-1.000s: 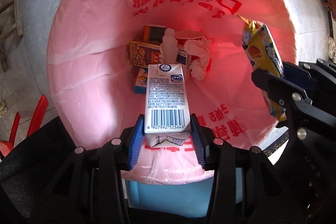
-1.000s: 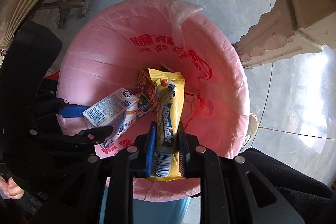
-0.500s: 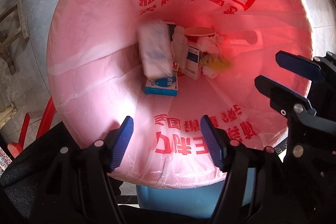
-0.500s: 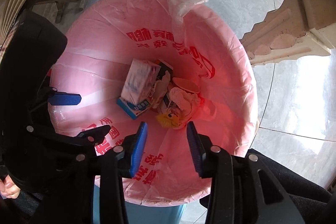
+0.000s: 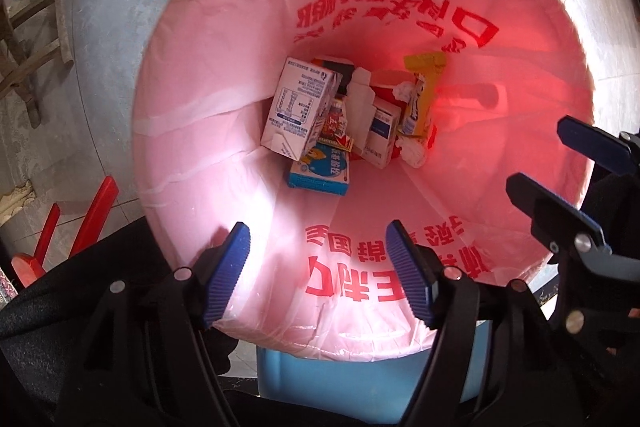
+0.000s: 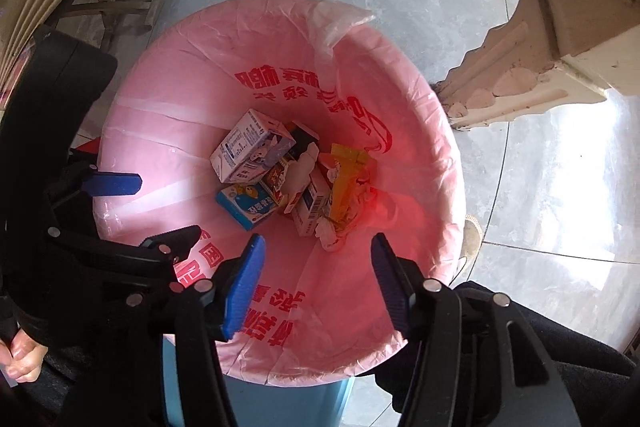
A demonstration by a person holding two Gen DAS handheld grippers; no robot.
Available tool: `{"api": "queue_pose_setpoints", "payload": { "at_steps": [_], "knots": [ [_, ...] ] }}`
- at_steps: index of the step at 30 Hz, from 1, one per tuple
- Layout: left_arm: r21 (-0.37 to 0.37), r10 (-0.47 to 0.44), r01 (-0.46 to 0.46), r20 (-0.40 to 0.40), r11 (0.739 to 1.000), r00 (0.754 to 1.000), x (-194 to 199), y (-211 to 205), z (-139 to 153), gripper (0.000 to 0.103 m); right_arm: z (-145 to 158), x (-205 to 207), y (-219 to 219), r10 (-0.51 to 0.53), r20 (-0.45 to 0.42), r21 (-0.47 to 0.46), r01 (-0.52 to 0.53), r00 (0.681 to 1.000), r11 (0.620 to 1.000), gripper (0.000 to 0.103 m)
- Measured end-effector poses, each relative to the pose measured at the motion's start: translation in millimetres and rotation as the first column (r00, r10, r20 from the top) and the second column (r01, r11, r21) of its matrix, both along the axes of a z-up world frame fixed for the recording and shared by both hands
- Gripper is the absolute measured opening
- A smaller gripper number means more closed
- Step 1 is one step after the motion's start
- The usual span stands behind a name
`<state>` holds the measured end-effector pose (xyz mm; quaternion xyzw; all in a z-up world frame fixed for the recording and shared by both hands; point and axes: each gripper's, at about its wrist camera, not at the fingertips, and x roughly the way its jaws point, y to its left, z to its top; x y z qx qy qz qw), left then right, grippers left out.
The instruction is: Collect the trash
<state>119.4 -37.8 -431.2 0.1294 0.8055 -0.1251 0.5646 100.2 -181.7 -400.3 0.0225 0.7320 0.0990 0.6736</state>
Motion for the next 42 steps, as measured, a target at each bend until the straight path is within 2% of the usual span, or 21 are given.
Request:
{"api": "queue_pose_setpoints", "payload": {
  "at_steps": [6, 14, 17, 21, 25, 28, 31, 33, 38, 42],
  "knots": [
    [0.010, 0.039, -0.040, 0.062, 0.999, 0.997, -2, 3, 20, 0.069, 15, -6, -6, -0.038, 0.039, 0.001, 0.038, 0.999, 0.999, 0.068],
    [0.055, 0.099, -0.109, 0.163, 0.992, 0.982, -17, 2, 44, 0.069, 41, -22, -6, -0.059, 0.112, -0.045, 0.065, 0.992, 0.997, 0.068],
    [0.043, 0.141, -0.153, 0.218, 0.987, 0.966, -22, 3, 60, 0.069, 53, -30, -10, -0.095, 0.147, -0.028, 0.100, 0.985, 0.995, 0.068],
    [0.006, 0.194, -0.206, 0.304, 0.979, 0.933, -31, 6, 88, 0.069, 75, -41, -15, -0.145, 0.211, 0.004, 0.147, 0.967, 0.989, 0.069],
    [-0.065, 0.266, -0.260, 0.359, 0.963, 0.895, -41, 11, 118, 0.069, 106, -53, -18, -0.171, 0.311, 0.003, 0.178, 0.935, 0.984, 0.077],
    [-0.089, 0.285, -0.273, 0.413, 0.958, 0.865, -50, 12, 140, 0.069, 131, -63, -17, -0.159, 0.392, -0.025, 0.183, 0.906, 0.983, 0.080],
    [-0.116, 0.293, -0.272, 0.482, 0.955, 0.826, -59, 11, 165, 0.069, 158, -74, -12, -0.125, 0.482, -0.073, 0.182, 0.867, 0.981, 0.080],
    [-0.124, 0.291, -0.267, 0.543, 0.956, 0.788, -65, 10, 186, 0.069, 180, -83, -8, -0.092, 0.551, -0.111, 0.182, 0.830, 0.977, 0.080],
    [-0.170, 0.307, -0.266, 0.699, 0.949, 0.646, -81, 13, 254, 0.069, 245, -105, 1, -0.027, 0.718, -0.158, 0.201, 0.695, 0.967, 0.080],
    [-0.209, 0.327, -0.271, 0.781, 0.940, 0.532, -95, 19, 302, 0.074, 286, -123, 0, -0.042, 0.793, -0.109, 0.209, 0.607, 0.972, 0.089]
  ]
}}
